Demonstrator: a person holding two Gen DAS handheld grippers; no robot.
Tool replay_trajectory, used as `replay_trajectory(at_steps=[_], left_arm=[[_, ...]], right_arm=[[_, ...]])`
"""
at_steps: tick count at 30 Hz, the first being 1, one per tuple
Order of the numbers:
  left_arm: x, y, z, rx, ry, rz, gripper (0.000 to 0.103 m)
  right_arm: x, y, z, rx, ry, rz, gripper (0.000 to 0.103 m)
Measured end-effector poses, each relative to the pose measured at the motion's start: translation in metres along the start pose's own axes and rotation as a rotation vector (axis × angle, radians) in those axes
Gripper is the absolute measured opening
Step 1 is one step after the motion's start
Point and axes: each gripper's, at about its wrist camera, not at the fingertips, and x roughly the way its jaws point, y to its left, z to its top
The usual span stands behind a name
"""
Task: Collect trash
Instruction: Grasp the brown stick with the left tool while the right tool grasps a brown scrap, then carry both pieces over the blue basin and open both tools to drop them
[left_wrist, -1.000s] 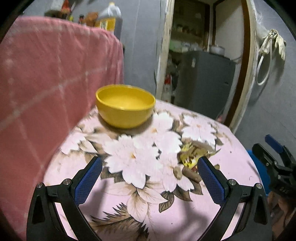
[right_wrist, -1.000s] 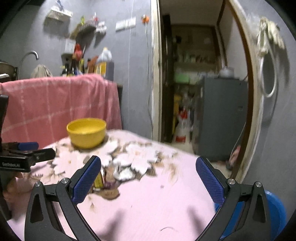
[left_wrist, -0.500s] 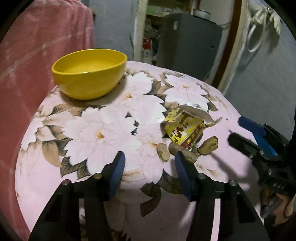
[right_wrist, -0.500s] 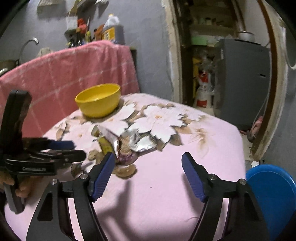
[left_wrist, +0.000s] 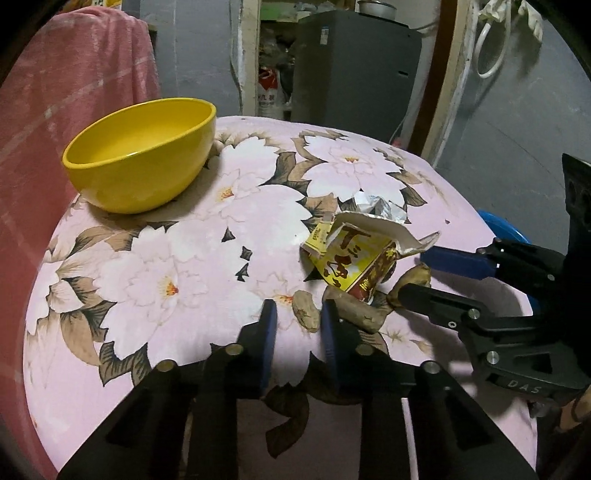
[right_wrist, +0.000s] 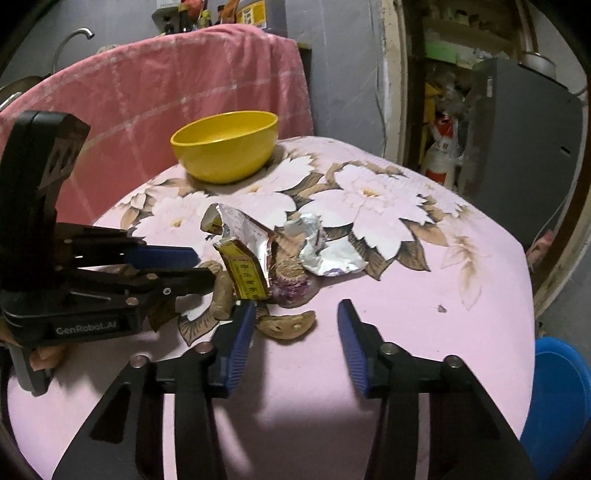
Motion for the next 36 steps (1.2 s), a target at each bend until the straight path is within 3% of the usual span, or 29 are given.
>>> replay_trajectory(at_steps=[2, 11, 17, 21, 28, 36], left_arm=[[0.001, -0.002, 0.001, 0.009, 0.006, -0.003, 0.011], [-0.011, -0.005, -0.003, -0.003, -0.036, 0.026, 0.009], [-0.034, -0.008, -0.007, -0.035, -0.127, 0.070, 0.009], [-0.058, -0.020, -0.009, -0.037, -0.260, 0.105, 0.009], [-0.092, -0.050, -0.004, -0.011, -0.455, 0.090, 0.009], [-0.107, -0.089, 0.010, 0.026, -0.566, 0.030, 0.009]], right_arm=[[0.001, 0.001, 0.000, -0.006, 0.006, 0.017, 0.030], [-0.004, 0.003, -0.002, -0.006, -0.015, 0.004, 0.029], [-0.021, 0.002, -0.007, 0.010, -0.093, -0.020, 0.029], [-0.043, -0.005, -0.009, 0.045, -0.201, -0.056, 0.029], [-0.098, -0.014, -0.013, 0.092, -0.482, -0.144, 0.029], [-0.152, -0.021, -0.026, 0.102, -0.728, -0.281, 0.029]])
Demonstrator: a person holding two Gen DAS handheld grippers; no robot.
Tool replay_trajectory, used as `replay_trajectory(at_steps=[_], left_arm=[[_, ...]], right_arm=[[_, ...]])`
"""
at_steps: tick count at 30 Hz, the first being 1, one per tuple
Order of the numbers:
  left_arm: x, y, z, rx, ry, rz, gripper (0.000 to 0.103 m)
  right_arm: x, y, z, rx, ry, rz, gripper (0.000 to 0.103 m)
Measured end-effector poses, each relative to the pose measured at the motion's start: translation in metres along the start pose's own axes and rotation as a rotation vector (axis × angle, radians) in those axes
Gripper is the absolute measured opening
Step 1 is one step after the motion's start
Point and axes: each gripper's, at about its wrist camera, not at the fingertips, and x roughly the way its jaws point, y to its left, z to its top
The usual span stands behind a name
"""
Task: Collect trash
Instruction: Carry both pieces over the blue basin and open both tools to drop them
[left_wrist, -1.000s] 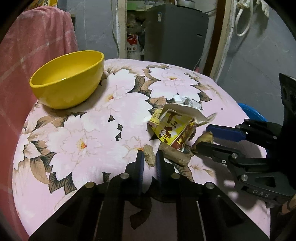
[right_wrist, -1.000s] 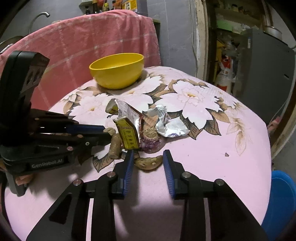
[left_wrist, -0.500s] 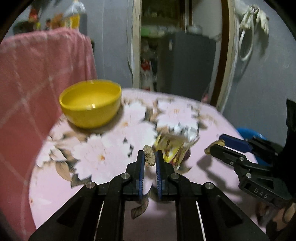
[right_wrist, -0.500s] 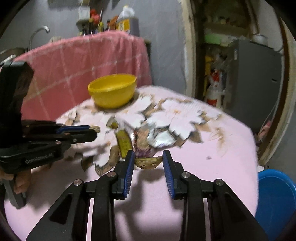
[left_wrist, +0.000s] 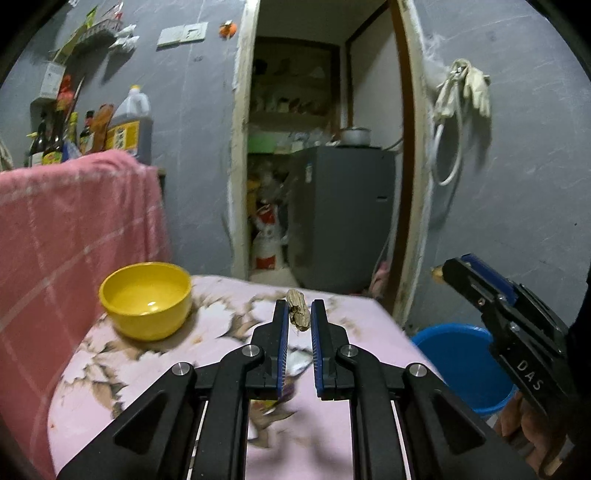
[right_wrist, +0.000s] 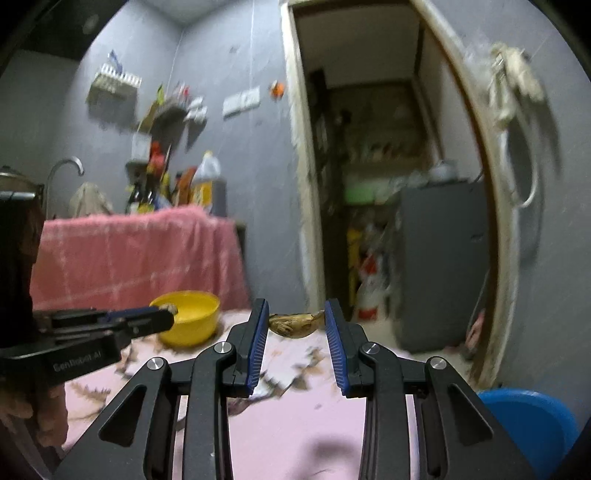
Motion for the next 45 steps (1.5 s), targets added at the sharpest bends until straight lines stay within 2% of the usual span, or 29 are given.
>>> replay_trajectory(at_steps=[7, 17, 28, 36, 40, 42, 44, 45], left_arm=[[0.002, -0.039, 0.013, 0.017, -0.069, -0.072, 0.009], [0.020, -0.097, 0.020, 0.055, -0.078, -0.182, 0.009], [0.054, -0.148, 0.014, 0.103, 0.011, -0.271, 0.009], [0.090, -0.175, 0.003, 0.105, 0.146, -0.319, 0.010], [0.108, -0.185, -0.005, 0.105, 0.226, -0.332, 0.011], [0.118, -0.190, -0.011, 0.120, 0.275, -0.328, 0.016], [0.124, -0.191, -0.016, 0.123, 0.302, -0.325, 0.032], [0.126, -0.191, -0.018, 0.115, 0.307, -0.326, 0.035]], right_arm=[[-0.034, -0.025, 0.013, -0.007, -0.137, -0.120, 0.029], [-0.060, -0.068, 0.011, 0.019, -0.146, -0.241, 0.029], [-0.073, -0.126, -0.004, 0.141, -0.042, -0.364, 0.029], [-0.068, -0.158, -0.018, 0.251, 0.058, -0.413, 0.029], [-0.061, -0.168, -0.026, 0.294, 0.136, -0.425, 0.031], [-0.058, -0.172, -0.029, 0.310, 0.169, -0.428, 0.031], [-0.057, -0.175, -0.032, 0.320, 0.192, -0.441, 0.039], [-0.058, -0.176, -0.032, 0.324, 0.194, -0.445, 0.041]])
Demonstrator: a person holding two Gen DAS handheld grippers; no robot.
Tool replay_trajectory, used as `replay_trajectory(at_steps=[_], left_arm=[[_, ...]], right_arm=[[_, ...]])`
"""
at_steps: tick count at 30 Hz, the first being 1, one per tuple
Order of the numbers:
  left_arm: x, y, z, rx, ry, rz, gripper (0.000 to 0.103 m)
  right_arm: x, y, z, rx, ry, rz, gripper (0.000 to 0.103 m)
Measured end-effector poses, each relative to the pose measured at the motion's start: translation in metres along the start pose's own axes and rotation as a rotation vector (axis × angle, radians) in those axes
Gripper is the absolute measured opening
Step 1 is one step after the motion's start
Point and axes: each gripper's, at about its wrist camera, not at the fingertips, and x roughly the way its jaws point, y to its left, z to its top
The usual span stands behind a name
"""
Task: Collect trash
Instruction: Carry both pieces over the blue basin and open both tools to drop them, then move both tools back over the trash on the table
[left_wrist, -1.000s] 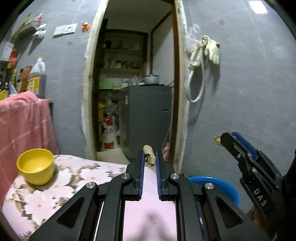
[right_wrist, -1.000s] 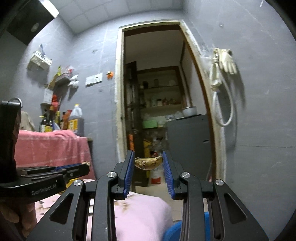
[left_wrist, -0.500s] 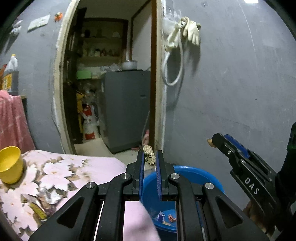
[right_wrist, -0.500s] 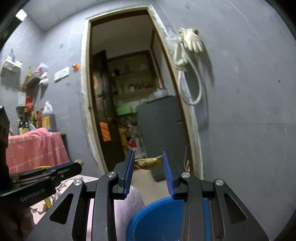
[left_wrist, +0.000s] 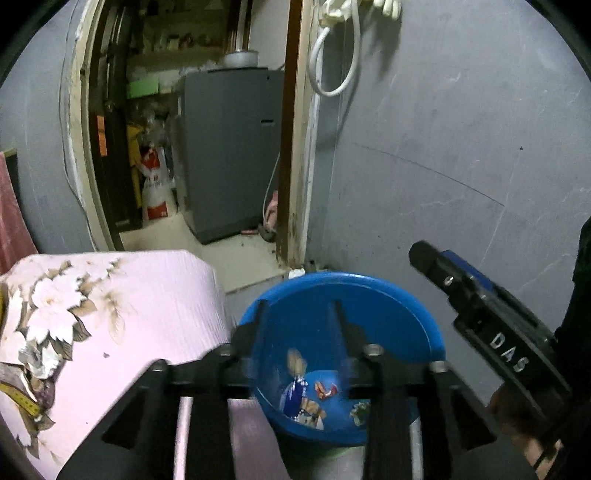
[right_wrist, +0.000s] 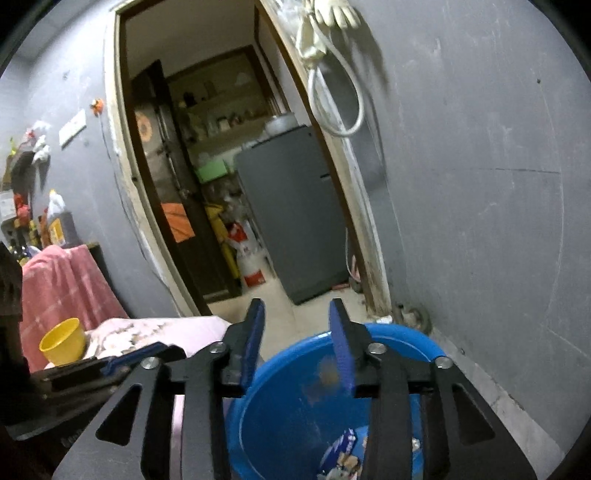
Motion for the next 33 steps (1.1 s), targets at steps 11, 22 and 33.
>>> replay_trajectory(at_steps=[11, 22, 33], left_arm=[[0.001, 0.010, -0.005, -0.044, 0.012, 0.011, 0.035], [-0.021, 0.027, -0.005, -0.061, -0.025, 0.050, 0.035], [-0.086, 0.075, -0.013, -0.129, -0.177, 0.221, 0.036]], right_arm=[[0.002, -0.003, 0.002, 0.014, 0.005, -0.002, 0.042], [0.000, 0.009, 0.002, -0.005, -0.018, 0.026, 0.042], [-0.007, 0.057, -0.001, -0.084, -0.110, 0.130, 0.053]])
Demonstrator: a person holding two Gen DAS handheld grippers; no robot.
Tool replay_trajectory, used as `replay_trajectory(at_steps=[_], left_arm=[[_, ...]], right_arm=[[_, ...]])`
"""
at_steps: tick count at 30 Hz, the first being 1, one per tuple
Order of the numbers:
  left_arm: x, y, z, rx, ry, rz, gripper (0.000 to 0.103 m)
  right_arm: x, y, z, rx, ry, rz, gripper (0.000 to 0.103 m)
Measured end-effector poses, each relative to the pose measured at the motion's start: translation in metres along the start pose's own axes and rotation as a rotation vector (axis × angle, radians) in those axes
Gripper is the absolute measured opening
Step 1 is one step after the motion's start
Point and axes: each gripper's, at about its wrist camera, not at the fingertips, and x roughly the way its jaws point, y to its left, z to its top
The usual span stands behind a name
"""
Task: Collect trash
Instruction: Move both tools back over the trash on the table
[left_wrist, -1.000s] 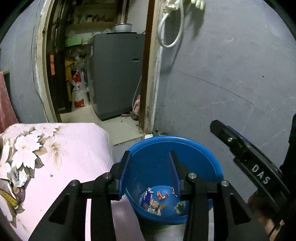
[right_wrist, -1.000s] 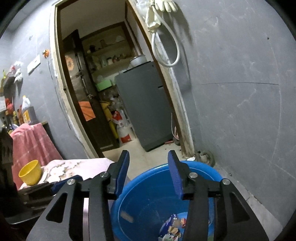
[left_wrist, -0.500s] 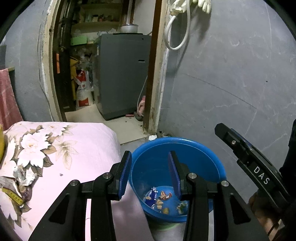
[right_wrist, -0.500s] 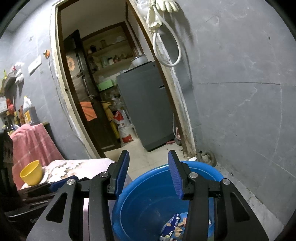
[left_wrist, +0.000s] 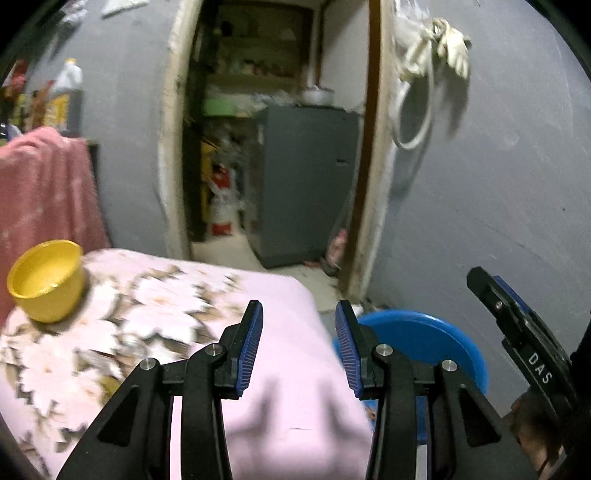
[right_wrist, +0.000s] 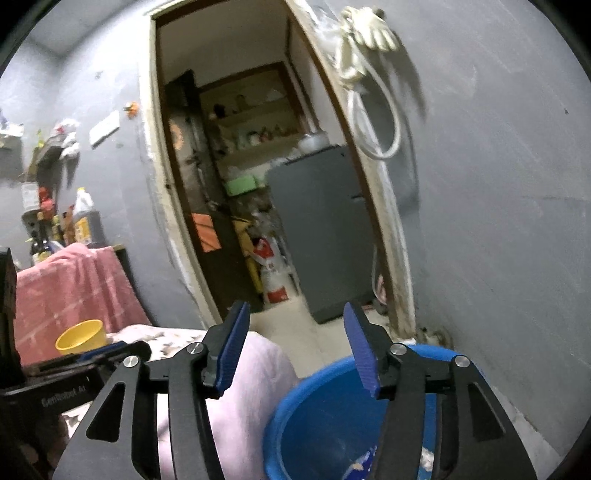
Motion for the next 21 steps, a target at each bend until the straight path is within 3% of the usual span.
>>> replay_trajectory(at_steps=[3, 5, 9, 11, 13, 17, 21], left_arm=[[-0.020, 0.016, 0.002, -0.012, -0.060, 0.043, 0.048], [-0.032, 0.026, 0.002, -0.018, -0.093, 0.078, 0.055], [-0.050, 0.047, 0.000, -0.042, -0.139, 0.147, 0.064], [-0.057, 0.057, -0.001, -0.055, -0.154, 0.179, 0.080], [-0.065, 0.070, -0.004, -0.069, -0.177, 0.215, 0.086], [-0.075, 0.090, -0.010, -0.081, -0.190, 0.262, 0.096], [-0.084, 0.108, -0.019, -0.085, -0.200, 0.309, 0.096]], right_arm=[[0.001, 0.016, 0.000, -0.024, -0.027, 0.024, 0.063], [0.002, 0.025, 0.001, -0.030, -0.041, 0.037, 0.077], [0.004, 0.045, -0.001, -0.049, -0.067, 0.068, 0.085], [0.004, 0.052, -0.002, -0.057, -0.080, 0.082, 0.093], [0.003, 0.060, -0.004, -0.070, -0.099, 0.094, 0.103], [-0.002, 0.076, -0.007, -0.109, -0.136, 0.129, 0.103], [-0.005, 0.092, -0.009, -0.143, -0.161, 0.156, 0.103]])
